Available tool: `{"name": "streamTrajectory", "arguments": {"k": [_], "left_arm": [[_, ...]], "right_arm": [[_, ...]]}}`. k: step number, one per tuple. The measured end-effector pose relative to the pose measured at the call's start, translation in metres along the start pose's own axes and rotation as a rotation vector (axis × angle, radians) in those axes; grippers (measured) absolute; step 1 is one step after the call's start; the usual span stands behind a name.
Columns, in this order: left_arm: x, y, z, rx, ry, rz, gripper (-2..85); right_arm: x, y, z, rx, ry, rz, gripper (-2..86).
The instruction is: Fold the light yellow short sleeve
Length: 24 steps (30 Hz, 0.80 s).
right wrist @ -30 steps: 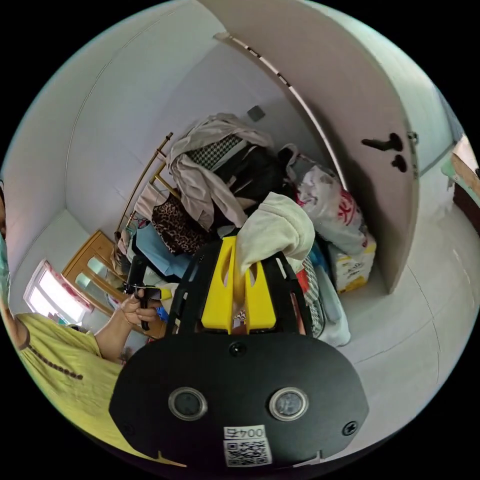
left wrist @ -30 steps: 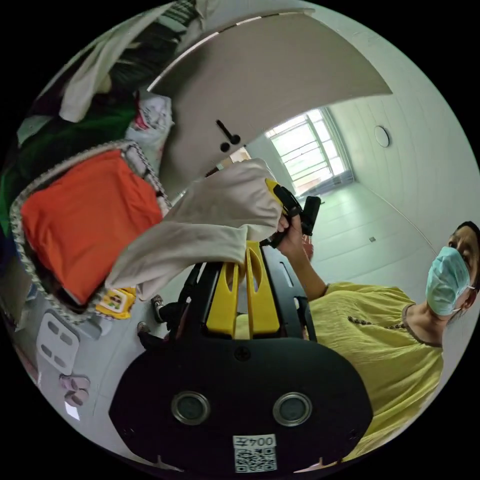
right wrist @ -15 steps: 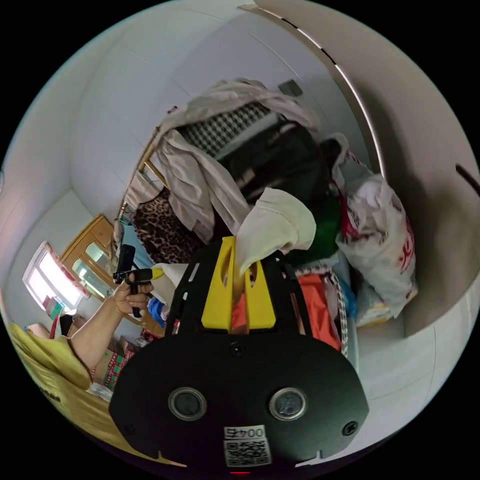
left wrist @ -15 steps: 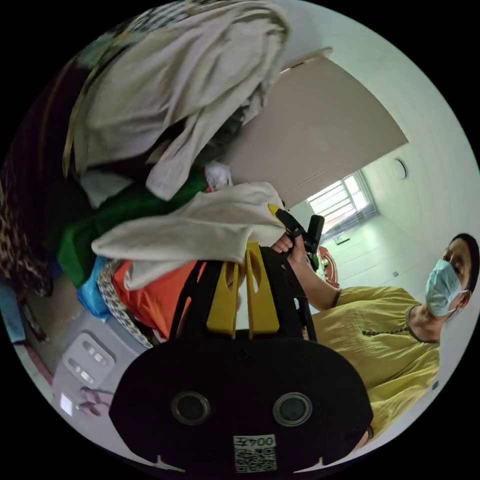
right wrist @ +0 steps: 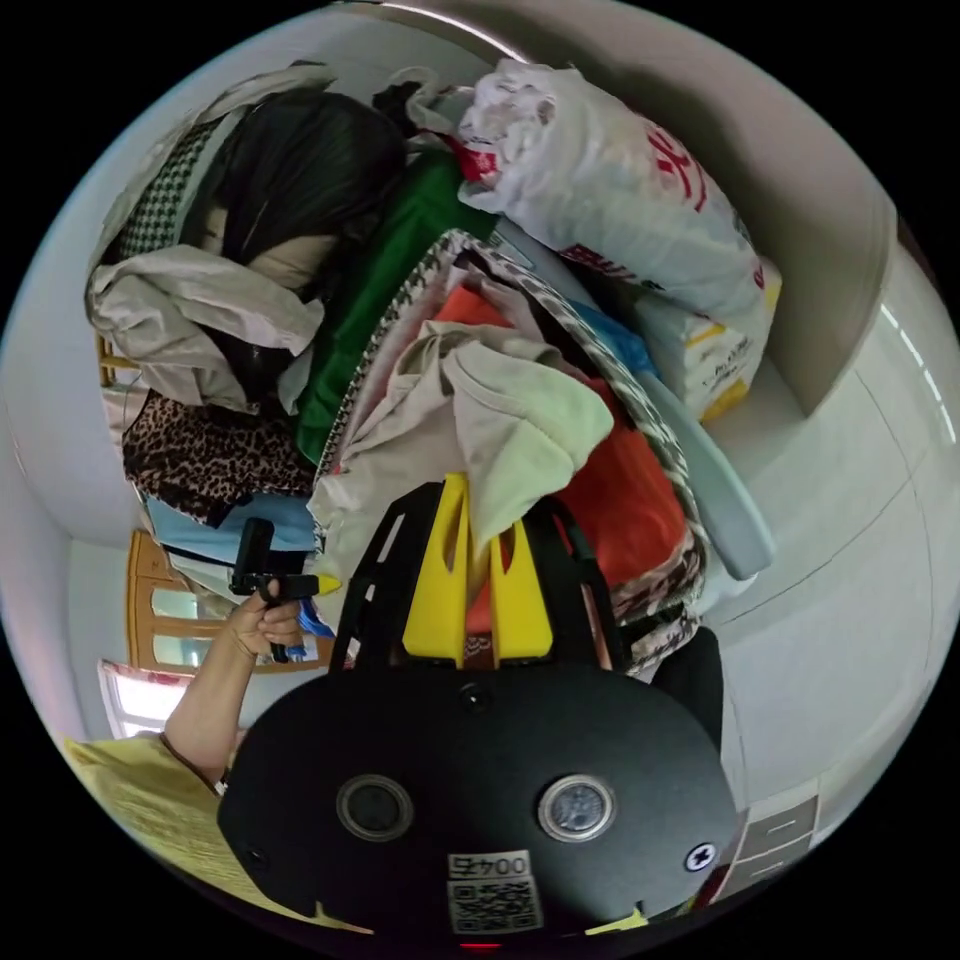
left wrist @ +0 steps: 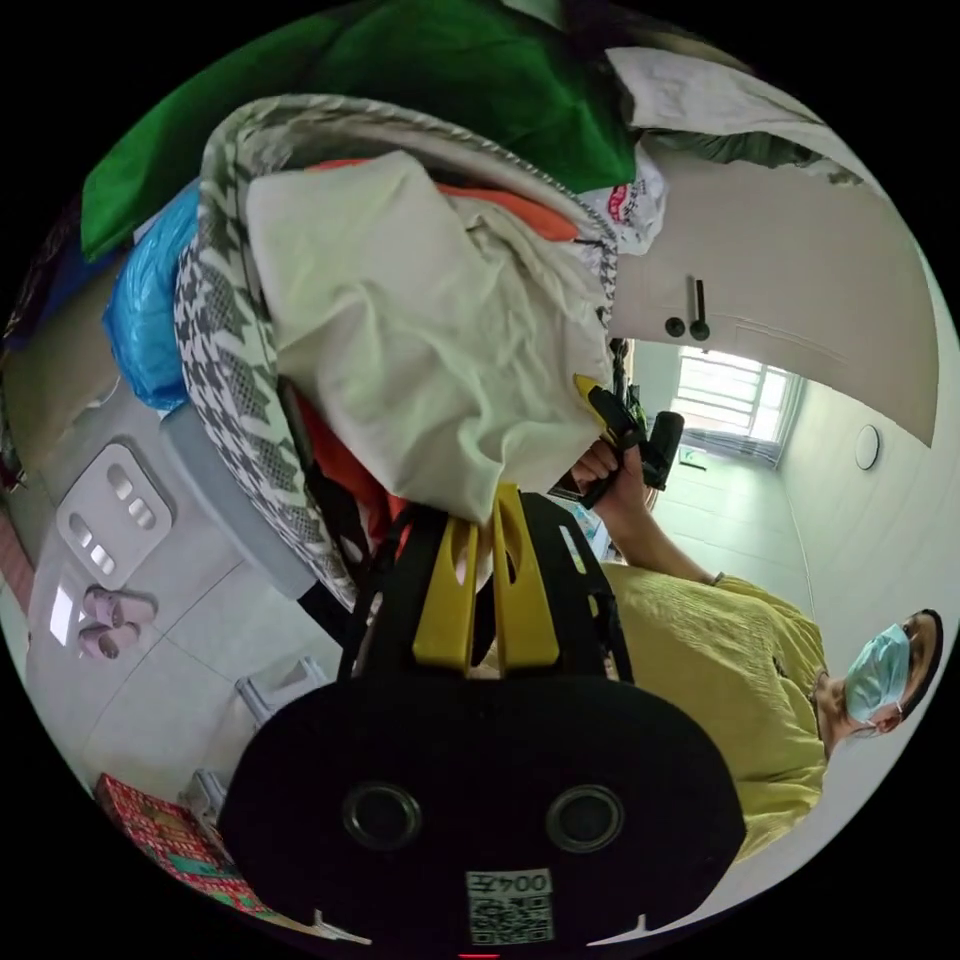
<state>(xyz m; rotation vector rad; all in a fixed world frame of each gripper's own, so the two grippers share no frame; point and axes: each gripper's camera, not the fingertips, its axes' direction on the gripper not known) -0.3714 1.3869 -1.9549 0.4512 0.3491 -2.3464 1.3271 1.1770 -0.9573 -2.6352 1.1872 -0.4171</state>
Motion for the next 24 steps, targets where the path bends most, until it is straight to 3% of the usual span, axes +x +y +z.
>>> {"name": "streamTrajectory", "arguments": {"k": [3, 6, 13, 17, 24], "left_arm": [[0.001, 0.000, -0.015, -0.041, -0.034, -0.046, 4.2], [0.009, 0.006, -0.035, -0.037, -0.052, -0.039, 4.2], [0.031, 0.032, -0.101, 0.128, -0.035, -0.016, 4.9], [0.043, 0.047, -0.138, 0.257, -0.037, -0.019, 6.1], [0.066, 0.067, -0.161, 0.295, -0.050, 0.010, 8.4]], "right_arm": [[0.011, 0.000, 0.024, -0.060, 0.031, 0.071, 5.7], [-0.001, 0.007, 0.020, -0.061, 0.128, -0.013, 8.2], [-0.092, 0.000, 0.062, -0.041, 0.449, -0.699, 12.7], [-0.113, -0.042, 0.130, -0.129, 0.512, -0.868, 13.4], [-0.150, -0.060, 0.220, -0.304, 0.621, -1.233, 16.8]]}}
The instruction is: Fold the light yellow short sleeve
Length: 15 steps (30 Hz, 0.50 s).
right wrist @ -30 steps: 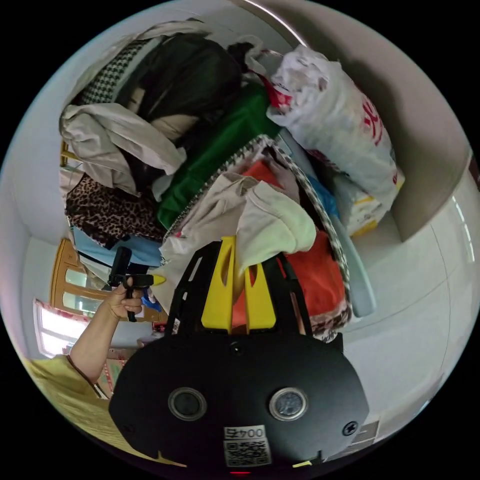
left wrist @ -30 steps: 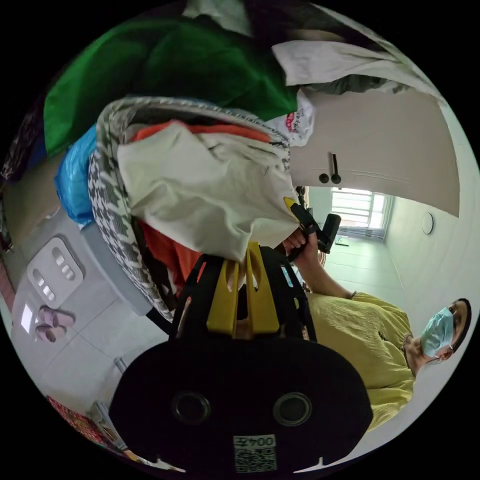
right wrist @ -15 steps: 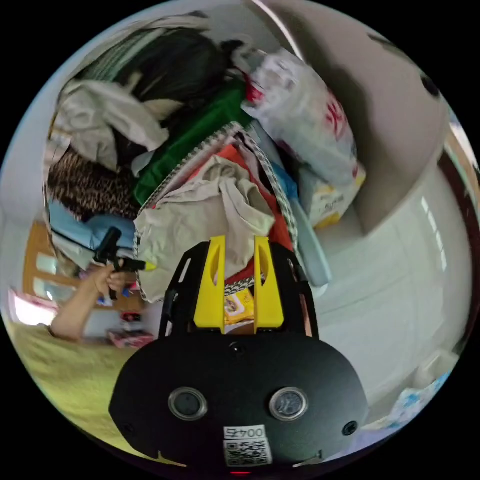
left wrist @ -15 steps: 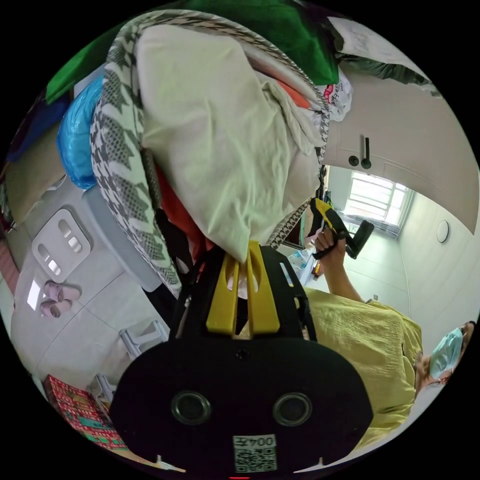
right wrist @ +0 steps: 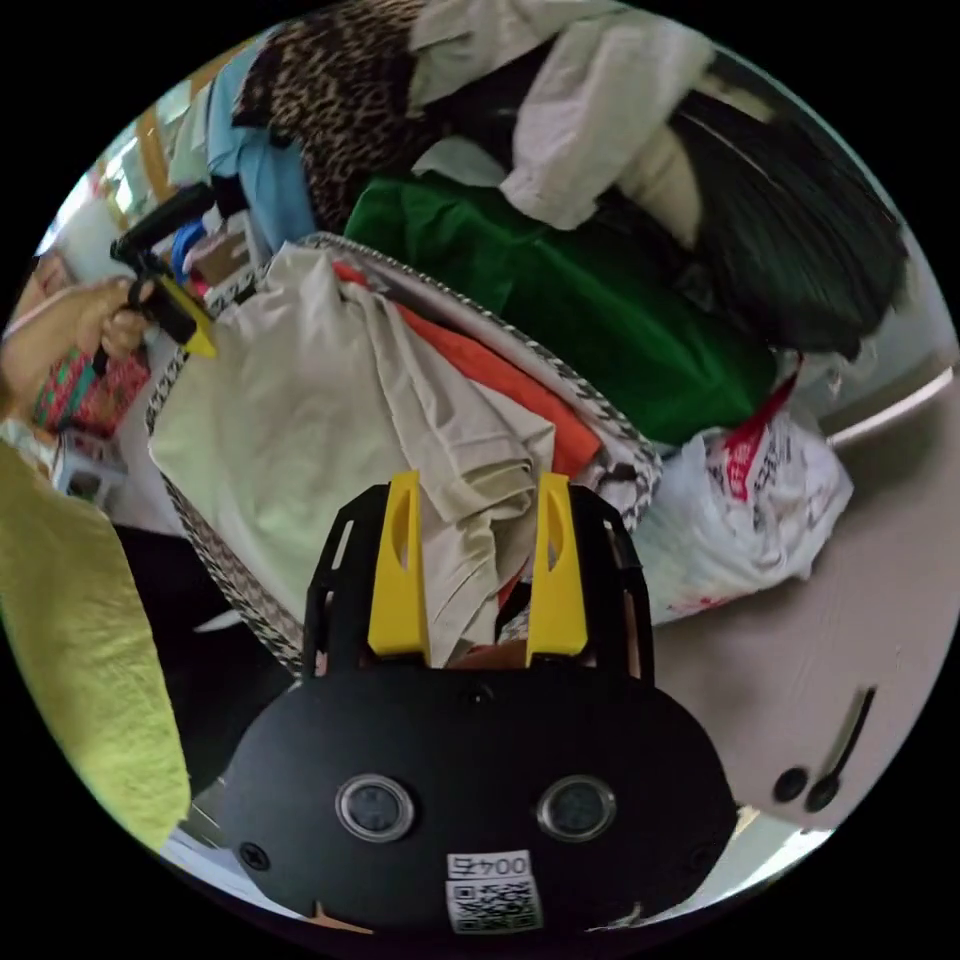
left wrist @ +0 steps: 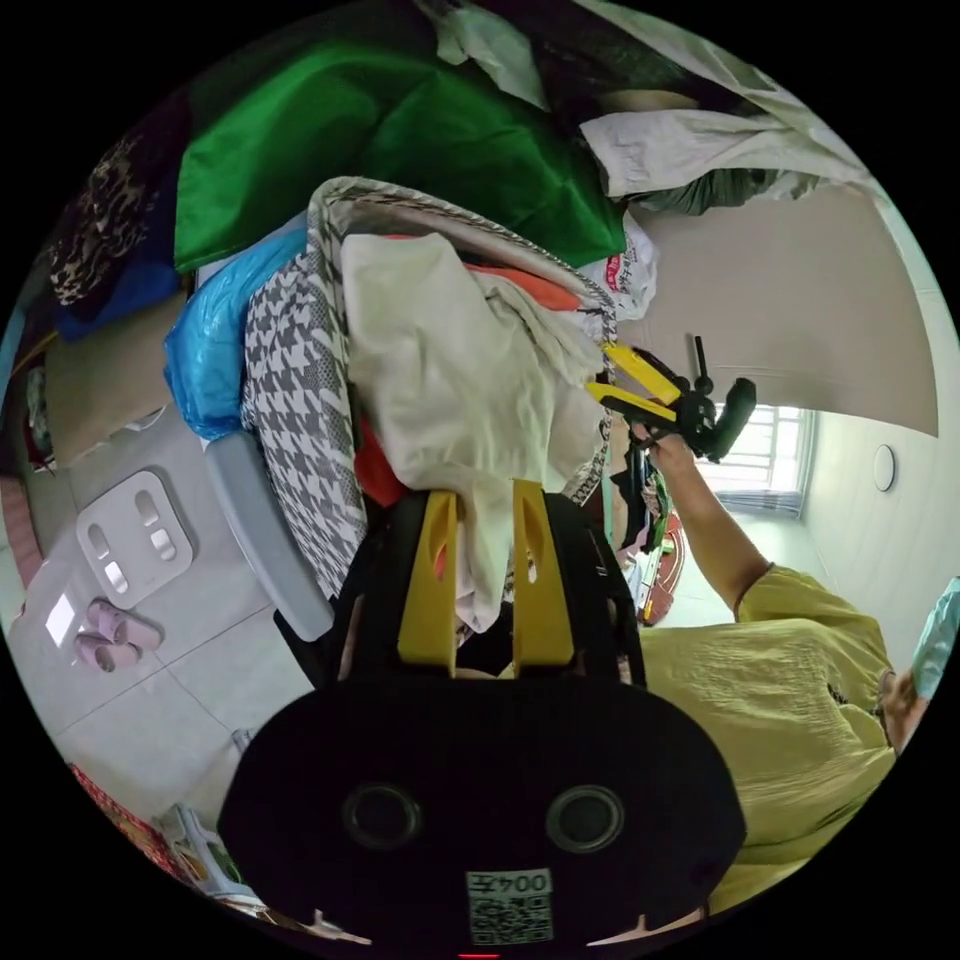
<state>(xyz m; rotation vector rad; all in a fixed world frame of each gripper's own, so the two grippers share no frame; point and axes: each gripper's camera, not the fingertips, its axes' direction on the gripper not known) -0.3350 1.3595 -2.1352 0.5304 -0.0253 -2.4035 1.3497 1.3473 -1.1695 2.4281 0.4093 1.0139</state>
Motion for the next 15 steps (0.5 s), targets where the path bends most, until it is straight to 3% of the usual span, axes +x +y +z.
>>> {"name": "streamTrajectory", "arguments": {"k": [5, 8, 10, 15], "left_arm": [[0.006, 0.008, -0.006, 0.021, 0.013, -0.029, 6.5], [0.020, 0.013, -0.007, 0.018, -0.073, -0.014, 4.5], [0.031, 0.017, -0.007, 0.023, -0.123, 0.003, 3.9], [0.076, 0.022, -0.006, 0.000, -0.272, 0.103, 3.3]], "right_arm": [[-0.011, -0.038, 0.042, -0.085, 0.084, -0.226, 18.1], [0.001, -0.053, 0.063, -0.128, -0.011, -0.240, 13.1], [0.019, -0.057, 0.070, -0.111, -0.125, -0.169, 6.1], [0.077, -0.045, 0.076, 0.015, -0.340, 0.153, 4.0]]}}
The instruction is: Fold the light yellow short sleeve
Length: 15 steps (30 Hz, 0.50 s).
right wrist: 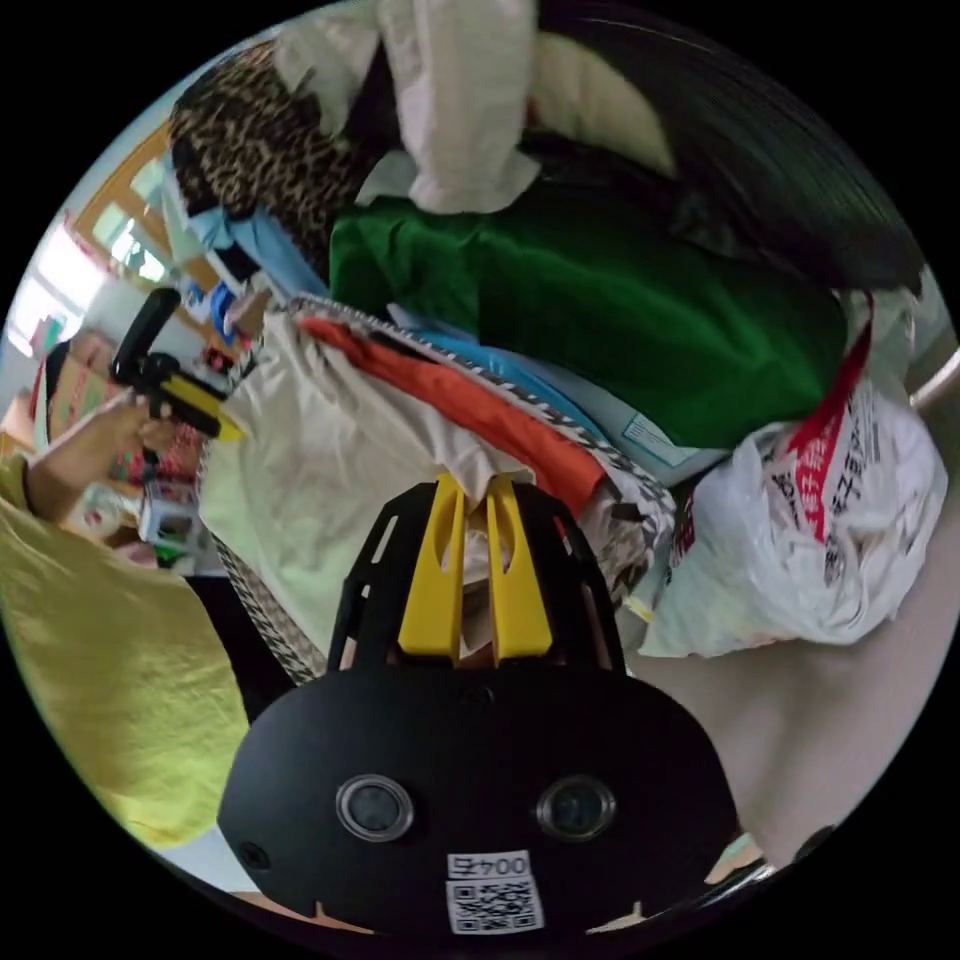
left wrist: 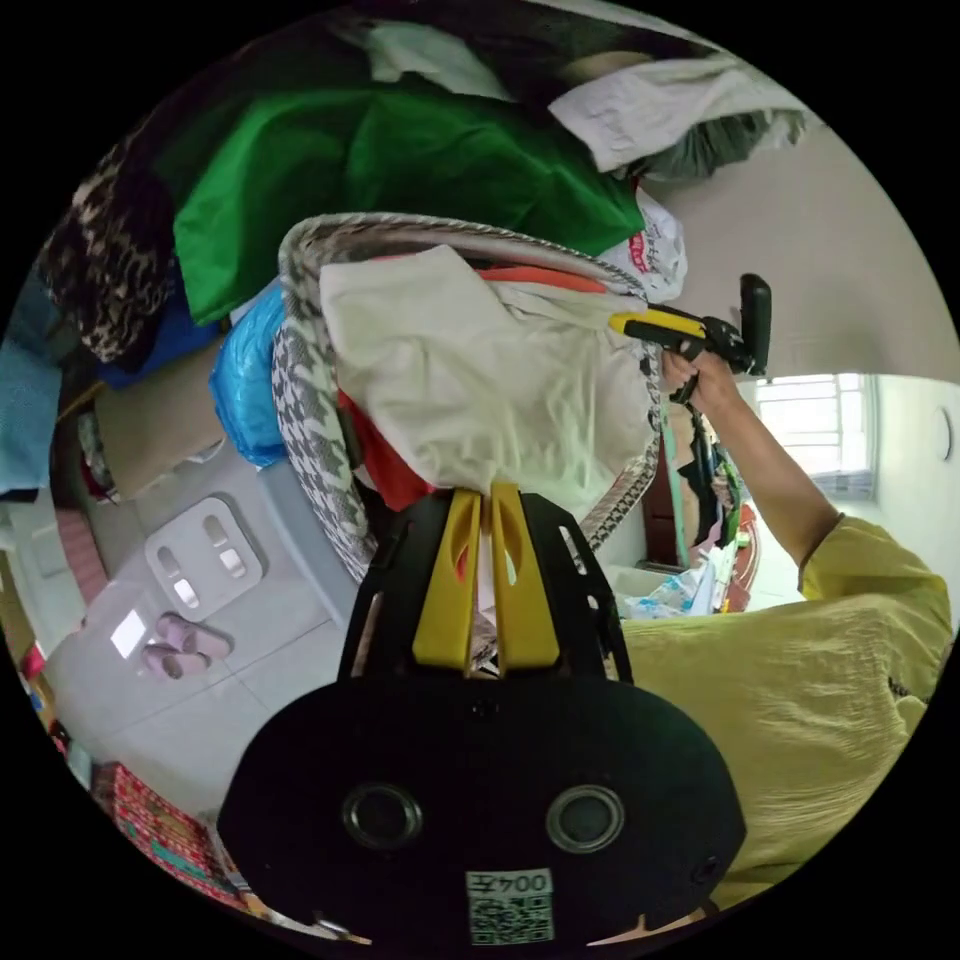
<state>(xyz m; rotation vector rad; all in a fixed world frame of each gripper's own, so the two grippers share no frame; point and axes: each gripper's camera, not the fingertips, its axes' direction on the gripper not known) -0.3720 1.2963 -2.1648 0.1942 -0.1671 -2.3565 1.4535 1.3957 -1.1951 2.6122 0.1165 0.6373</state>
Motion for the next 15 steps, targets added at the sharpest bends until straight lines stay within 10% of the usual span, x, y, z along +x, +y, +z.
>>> {"name": "streamTrajectory", "arguments": {"k": [15], "left_arm": [[0.012, 0.009, 0.005, -0.097, 0.021, -0.043, 2.6]], "right_arm": [[0.059, 0.040, -0.022, 0.163, -0.010, 0.404, 12.3]]}}
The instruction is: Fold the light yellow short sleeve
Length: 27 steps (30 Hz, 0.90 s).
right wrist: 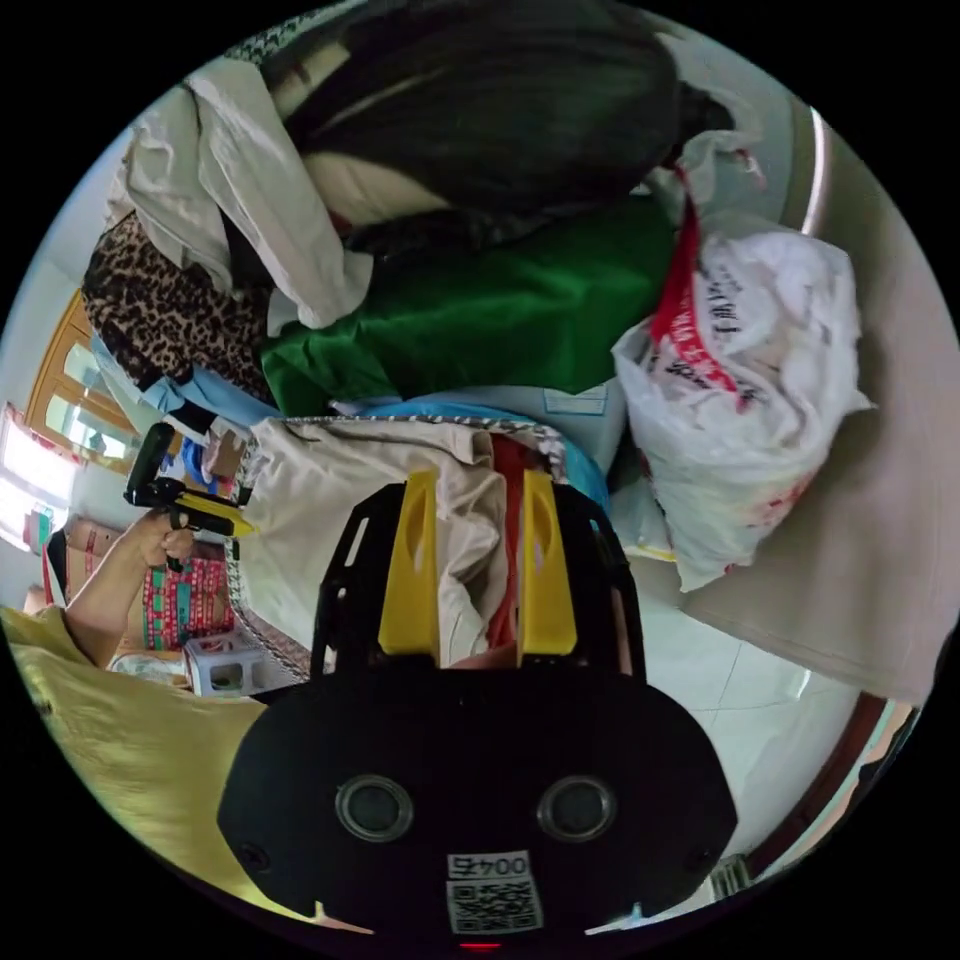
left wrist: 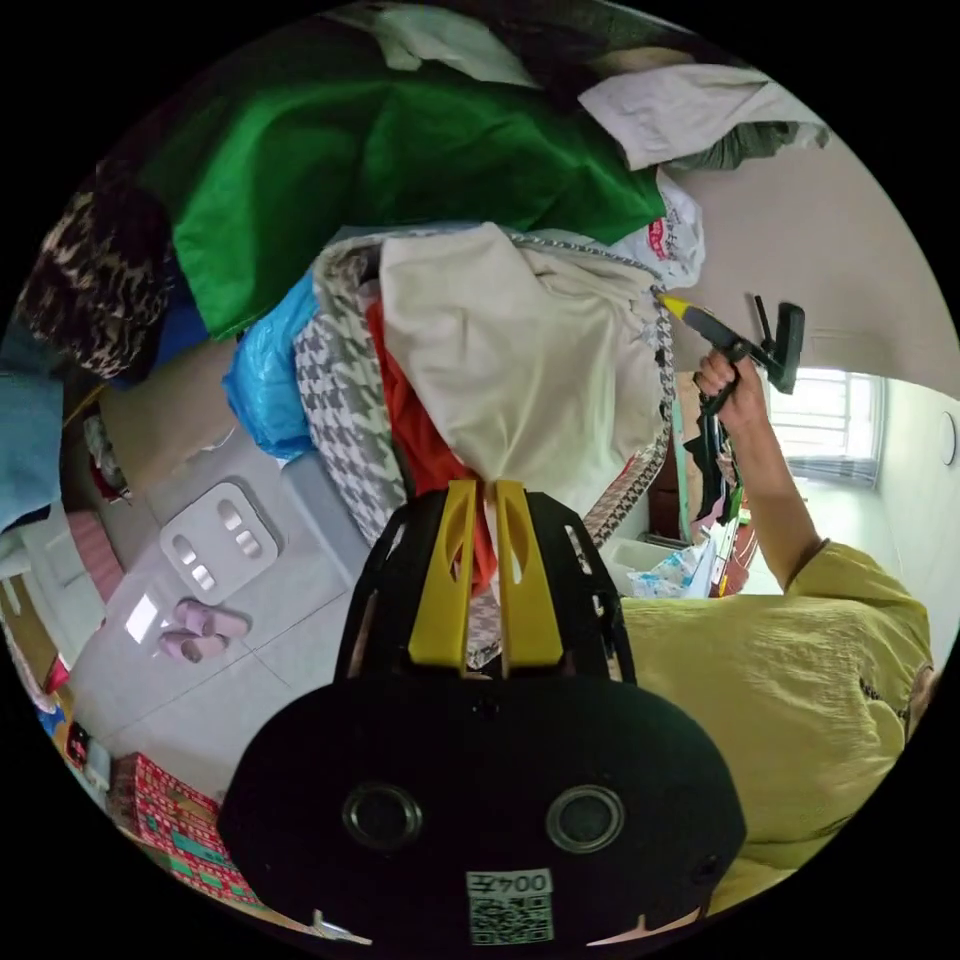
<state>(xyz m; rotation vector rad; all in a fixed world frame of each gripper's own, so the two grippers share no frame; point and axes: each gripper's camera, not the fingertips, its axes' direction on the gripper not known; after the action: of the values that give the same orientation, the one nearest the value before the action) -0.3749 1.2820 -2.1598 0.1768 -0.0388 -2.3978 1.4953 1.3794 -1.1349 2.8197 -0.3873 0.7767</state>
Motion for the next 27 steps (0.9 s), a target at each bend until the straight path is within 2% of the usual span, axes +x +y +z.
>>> {"name": "streamTrajectory", "arguments": {"k": [3, 5, 8, 12, 15, 20, 27], "left_arm": [[0.015, 0.019, -0.018, 0.083, -0.038, 0.009, 2.3], [0.043, 0.027, -0.026, 0.212, -0.086, 0.098, 2.1], [0.072, 0.014, -0.009, 0.260, -0.097, 0.218, 1.8], [0.090, -0.003, 0.031, 0.159, -0.118, 0.254, 1.4], [0.108, 0.025, 0.048, 0.138, -0.115, 0.277, 1.7], [0.099, 0.081, 0.093, -0.024, -0.159, 0.213, 3.6], [0.091, 0.084, 0.154, -0.160, -0.237, 0.189, 8.1]], "right_arm": [[0.004, 0.043, -0.028, 0.036, -0.015, 0.047, 12.0], [-0.004, 0.086, -0.024, -0.018, -0.022, 0.076, 11.6], [-0.017, 0.126, 0.000, -0.105, 0.005, 0.113, 12.0], [-0.020, 0.147, 0.018, -0.123, 0.020, 0.218, 11.8], [-0.016, 0.152, 0.020, -0.130, 0.002, 0.305, 11.5], [0.006, 0.149, 0.029, -0.170, -0.003, 0.443, 11.3], [0.016, 0.147, 0.044, -0.224, 0.028, 0.520, 12.5]]}}
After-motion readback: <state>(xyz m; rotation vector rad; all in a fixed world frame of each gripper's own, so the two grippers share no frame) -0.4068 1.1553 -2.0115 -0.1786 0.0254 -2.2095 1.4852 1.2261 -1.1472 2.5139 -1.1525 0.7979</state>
